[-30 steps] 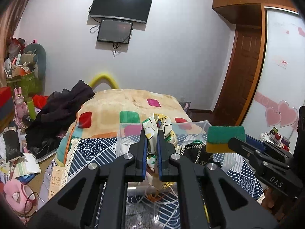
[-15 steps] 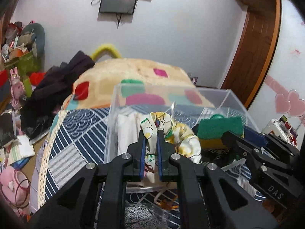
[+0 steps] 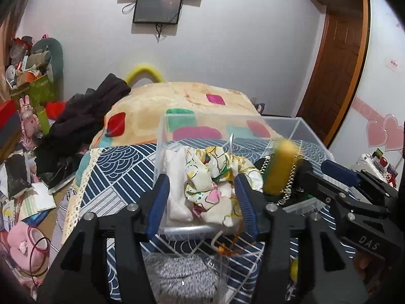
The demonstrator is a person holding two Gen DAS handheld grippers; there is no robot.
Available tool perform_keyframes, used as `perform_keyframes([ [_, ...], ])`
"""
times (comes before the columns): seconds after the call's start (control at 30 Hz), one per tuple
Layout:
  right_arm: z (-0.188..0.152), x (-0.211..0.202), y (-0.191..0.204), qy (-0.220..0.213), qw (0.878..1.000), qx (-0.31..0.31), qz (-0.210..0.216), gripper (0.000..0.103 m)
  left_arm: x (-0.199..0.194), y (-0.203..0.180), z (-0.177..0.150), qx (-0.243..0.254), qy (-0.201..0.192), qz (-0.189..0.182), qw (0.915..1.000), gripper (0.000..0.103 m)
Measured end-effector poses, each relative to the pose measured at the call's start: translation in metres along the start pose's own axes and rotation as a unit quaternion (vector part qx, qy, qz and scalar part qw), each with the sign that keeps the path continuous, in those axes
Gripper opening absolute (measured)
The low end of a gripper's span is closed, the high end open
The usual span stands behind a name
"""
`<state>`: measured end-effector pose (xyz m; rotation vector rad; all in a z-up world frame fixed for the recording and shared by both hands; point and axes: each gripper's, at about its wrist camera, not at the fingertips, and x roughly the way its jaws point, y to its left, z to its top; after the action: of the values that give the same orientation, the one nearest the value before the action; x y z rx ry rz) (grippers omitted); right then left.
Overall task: Organize soft objects
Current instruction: 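Drop the scrunchie into the box with the left tool while the right drops the sponge in, then grasp the bagged grey sock with the left tool while the right grasps the yellow felt ball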
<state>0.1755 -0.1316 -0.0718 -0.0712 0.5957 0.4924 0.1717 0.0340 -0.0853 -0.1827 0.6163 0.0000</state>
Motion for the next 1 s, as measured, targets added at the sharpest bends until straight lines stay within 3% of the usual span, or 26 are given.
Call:
perform_keyframes([
  [0.23,0.004,-0.031,-0.002,-0.037,0.999,0.005,0.002,0.068,-0.04,0.001,0.001,0.01,-0.039,0.001,0.9992,0.075],
  [0.3,0.003,-0.041,-0.002,-0.046,0.999,0.006,0.002,0.071,-0.05,0.001,0.0,0.013,-0.046,0.0,0.9988,0.089],
  [0.37,0.002,-0.046,0.001,-0.052,0.999,0.007,0.0,0.075,-0.058,0.003,-0.003,0.014,-0.05,-0.001,0.9986,0.093],
  [0.6,-0.019,-0.054,0.002,-0.042,0.999,0.003,-0.007,0.08,-0.059,0.01,-0.028,0.026,-0.024,0.021,0.9992,0.095],
  [1.0,-0.064,-0.024,0.005,0.051,0.999,0.012,0.005,0.08,-0.017,0.019,-0.071,0.024,0.07,0.035,0.9966,0.095],
])
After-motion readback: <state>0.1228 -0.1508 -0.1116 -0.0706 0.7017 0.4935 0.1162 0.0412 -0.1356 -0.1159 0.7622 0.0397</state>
